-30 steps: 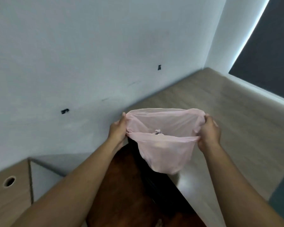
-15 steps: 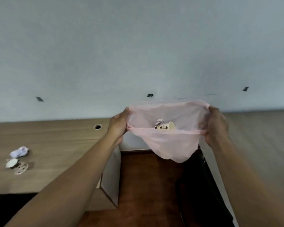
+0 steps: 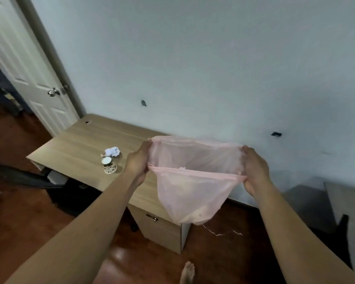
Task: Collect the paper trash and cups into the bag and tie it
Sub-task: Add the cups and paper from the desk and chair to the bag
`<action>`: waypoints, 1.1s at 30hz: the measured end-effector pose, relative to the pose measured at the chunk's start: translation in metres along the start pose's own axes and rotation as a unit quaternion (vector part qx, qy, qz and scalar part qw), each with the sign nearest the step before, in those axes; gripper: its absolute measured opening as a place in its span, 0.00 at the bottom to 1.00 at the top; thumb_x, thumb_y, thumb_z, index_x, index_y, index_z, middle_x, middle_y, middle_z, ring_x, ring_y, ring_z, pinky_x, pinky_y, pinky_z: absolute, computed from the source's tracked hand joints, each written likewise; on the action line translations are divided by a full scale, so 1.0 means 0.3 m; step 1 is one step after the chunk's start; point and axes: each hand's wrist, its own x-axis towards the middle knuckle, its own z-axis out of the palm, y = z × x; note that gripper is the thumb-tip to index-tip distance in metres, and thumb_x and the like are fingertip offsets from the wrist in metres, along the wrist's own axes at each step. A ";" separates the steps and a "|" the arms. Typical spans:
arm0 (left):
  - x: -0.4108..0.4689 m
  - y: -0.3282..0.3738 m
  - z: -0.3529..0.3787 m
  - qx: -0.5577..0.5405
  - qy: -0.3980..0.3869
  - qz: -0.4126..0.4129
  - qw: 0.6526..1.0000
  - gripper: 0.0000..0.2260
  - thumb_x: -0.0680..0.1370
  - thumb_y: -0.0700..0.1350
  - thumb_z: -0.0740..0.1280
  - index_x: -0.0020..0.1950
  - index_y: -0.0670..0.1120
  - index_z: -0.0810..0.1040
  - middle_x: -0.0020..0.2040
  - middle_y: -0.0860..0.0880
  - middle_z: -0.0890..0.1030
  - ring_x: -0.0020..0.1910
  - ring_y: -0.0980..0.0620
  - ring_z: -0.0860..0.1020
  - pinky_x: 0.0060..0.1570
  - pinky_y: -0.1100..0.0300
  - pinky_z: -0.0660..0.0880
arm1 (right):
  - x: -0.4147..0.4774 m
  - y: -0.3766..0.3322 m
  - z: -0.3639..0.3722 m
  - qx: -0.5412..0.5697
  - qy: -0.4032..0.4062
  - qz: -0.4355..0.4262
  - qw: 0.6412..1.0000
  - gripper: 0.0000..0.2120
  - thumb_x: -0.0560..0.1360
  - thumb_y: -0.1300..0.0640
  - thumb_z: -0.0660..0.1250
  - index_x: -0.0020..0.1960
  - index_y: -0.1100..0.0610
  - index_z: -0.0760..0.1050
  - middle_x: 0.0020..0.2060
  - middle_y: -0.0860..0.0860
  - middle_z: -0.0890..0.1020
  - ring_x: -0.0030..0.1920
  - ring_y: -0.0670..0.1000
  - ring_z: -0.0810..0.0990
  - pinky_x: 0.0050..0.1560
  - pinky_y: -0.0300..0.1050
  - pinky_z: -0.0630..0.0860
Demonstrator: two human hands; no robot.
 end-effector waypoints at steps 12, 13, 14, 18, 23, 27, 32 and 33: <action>0.280 0.042 -0.426 0.127 0.106 0.024 0.986 0.19 0.82 0.62 0.69 0.55 0.47 0.90 0.54 0.46 0.90 0.52 0.49 0.87 0.57 0.48 0.83 | 0.301 0.178 0.630 -0.003 -0.143 0.035 0.989 0.07 0.82 0.54 0.73 0.49 0.57 0.87 0.46 0.56 0.89 0.47 0.57 0.86 0.51 0.54 0.81; 0.290 0.037 -0.450 0.147 0.109 0.032 0.983 0.20 0.84 0.62 0.67 0.55 0.48 0.90 0.54 0.45 0.90 0.52 0.49 0.88 0.56 0.49 0.83 | 0.328 0.189 0.674 -0.006 -0.155 0.039 0.987 0.08 0.82 0.54 0.72 0.50 0.57 0.87 0.45 0.55 0.90 0.47 0.57 0.87 0.52 0.54 0.82; 0.302 0.032 -0.473 0.164 0.117 0.039 0.979 0.20 0.85 0.61 0.65 0.55 0.48 0.89 0.52 0.46 0.90 0.52 0.48 0.88 0.55 0.49 0.83 | 0.354 0.199 0.716 -0.010 -0.165 0.046 0.985 0.08 0.82 0.53 0.73 0.51 0.57 0.88 0.46 0.55 0.91 0.48 0.57 0.88 0.55 0.55 0.83; 0.334 0.025 -0.521 0.190 0.165 0.054 0.966 0.18 0.87 0.59 0.63 0.56 0.51 0.89 0.49 0.51 0.90 0.53 0.47 0.88 0.53 0.50 0.83 | 0.441 0.274 0.846 -0.030 -0.195 0.073 0.978 0.17 0.76 0.44 0.76 0.58 0.54 0.89 0.57 0.56 0.91 0.59 0.60 0.90 0.65 0.65 0.84; 0.439 0.046 -0.585 0.233 0.186 0.052 0.953 0.22 0.85 0.63 0.63 0.50 0.48 0.88 0.44 0.46 0.88 0.44 0.48 0.85 0.47 0.49 0.81 | 0.506 0.322 0.980 -0.030 -0.225 0.058 0.972 0.21 0.75 0.41 0.79 0.59 0.55 0.89 0.59 0.60 0.89 0.59 0.60 0.89 0.67 0.64 0.83; 0.570 0.017 -0.653 0.307 0.149 0.020 0.940 0.25 0.86 0.58 0.65 0.46 0.35 0.78 0.36 0.47 0.75 0.37 0.51 0.73 0.39 0.55 0.70 | 0.528 0.343 1.053 -0.006 -0.233 0.065 0.970 0.30 0.70 0.38 0.82 0.61 0.60 0.87 0.66 0.70 0.80 0.54 0.57 0.84 0.67 0.68 0.79; 0.764 -0.069 -0.723 0.336 0.080 -0.167 0.924 0.15 0.87 0.48 0.61 0.57 0.38 0.82 0.42 0.43 0.83 0.35 0.46 0.83 0.36 0.56 0.82 | 0.551 0.378 1.137 -0.024 -0.185 0.087 0.979 0.12 0.79 0.47 0.79 0.52 0.56 0.89 0.51 0.58 0.89 0.48 0.55 0.86 0.56 0.56 0.82; 0.793 -0.079 -0.730 0.344 0.057 -0.201 0.916 0.13 0.87 0.47 0.60 0.60 0.40 0.81 0.45 0.43 0.85 0.35 0.47 0.85 0.36 0.58 0.81 | 0.565 0.398 1.153 -0.031 -0.171 0.090 0.981 0.14 0.79 0.45 0.79 0.54 0.56 0.89 0.50 0.58 0.86 0.48 0.56 0.85 0.55 0.56 0.82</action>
